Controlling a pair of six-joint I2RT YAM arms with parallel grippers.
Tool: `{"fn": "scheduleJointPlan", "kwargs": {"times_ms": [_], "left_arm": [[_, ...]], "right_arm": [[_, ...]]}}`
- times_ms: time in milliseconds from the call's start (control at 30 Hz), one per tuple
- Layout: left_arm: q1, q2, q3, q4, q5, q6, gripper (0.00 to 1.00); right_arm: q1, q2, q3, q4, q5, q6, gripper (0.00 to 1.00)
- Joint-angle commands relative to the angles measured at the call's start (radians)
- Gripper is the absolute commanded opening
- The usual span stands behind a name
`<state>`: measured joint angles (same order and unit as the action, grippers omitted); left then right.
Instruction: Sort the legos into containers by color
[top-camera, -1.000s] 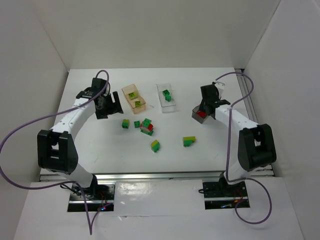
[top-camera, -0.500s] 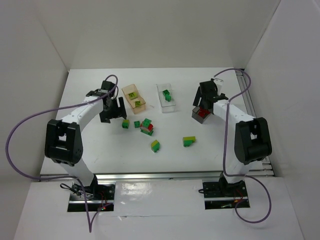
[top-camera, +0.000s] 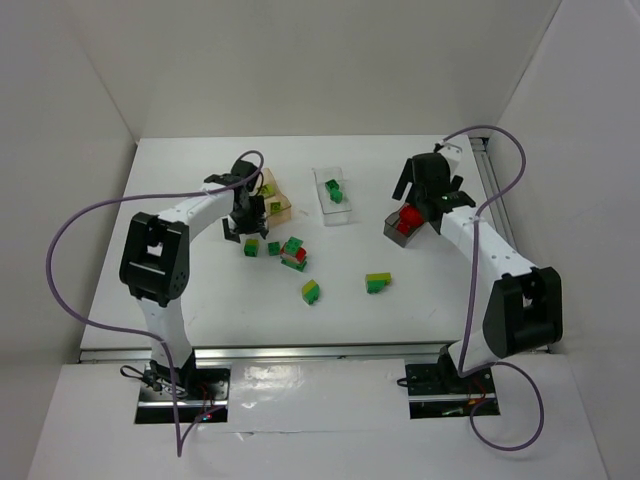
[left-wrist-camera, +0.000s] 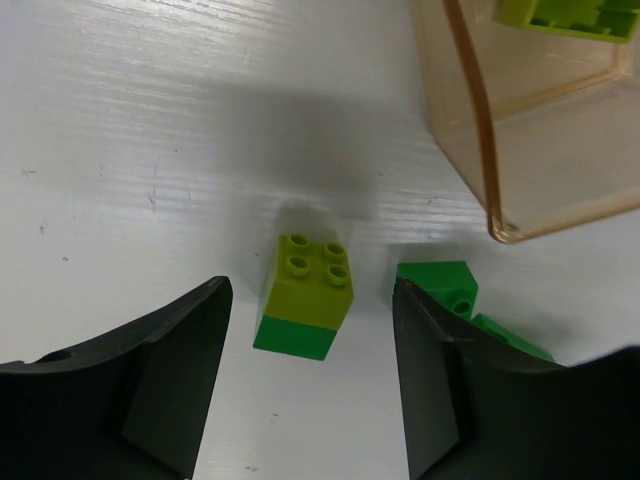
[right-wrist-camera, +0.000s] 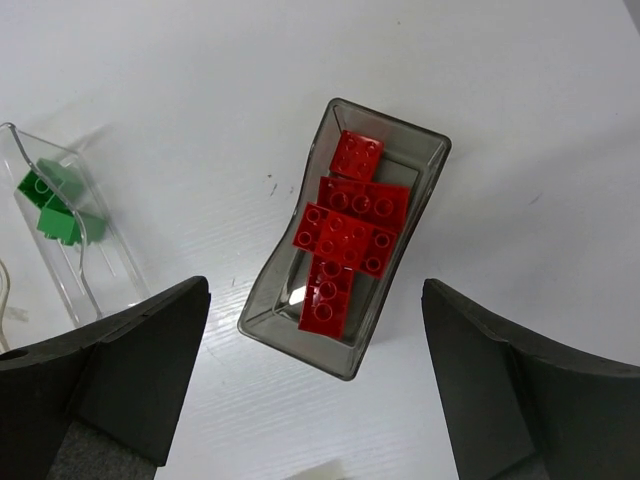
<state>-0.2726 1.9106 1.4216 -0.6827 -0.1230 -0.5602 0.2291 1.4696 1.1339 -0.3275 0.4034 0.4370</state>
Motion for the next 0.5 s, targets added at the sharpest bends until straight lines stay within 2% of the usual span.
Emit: {"fn": "scheduleJointPlan", "kwargs": {"times_ms": [0,167,200,300,333,433,467], "left_arm": [[-0.005,0.030,0.031,-0.031,-0.046,-0.029,0.73],[-0.014,0.059,0.031,-0.020,-0.043,-0.029,0.63],[-0.014,0.059,0.031,-0.020,-0.034,-0.029,0.57],[-0.014,0.059,0.031,-0.020,-0.024,-0.040,0.49],[-0.014,0.050,0.031,-0.020,-0.024,-0.040,0.42],[-0.014,0.024,0.031,-0.020,-0.024,-0.040,0.30],[-0.014,0.010,0.031,-0.020,-0.024,-0.040,0.21]], "right_arm": [[0.007,-0.035,0.027,-0.050,0.000,0.005,0.93],[0.016,-0.035,0.027,-0.050,0.000,0.005,0.93],[0.016,-0.035,0.027,-0.050,0.000,0.005,0.93],[0.016,-0.044,0.027,-0.059,0.000,0.005,0.93],[0.016,-0.045,0.027,-0.059,0.000,0.005,0.93],[0.016,-0.054,0.027,-0.059,-0.012,0.005,0.93],[0.016,-0.054,0.027,-0.059,-0.026,0.005,0.93]]}}
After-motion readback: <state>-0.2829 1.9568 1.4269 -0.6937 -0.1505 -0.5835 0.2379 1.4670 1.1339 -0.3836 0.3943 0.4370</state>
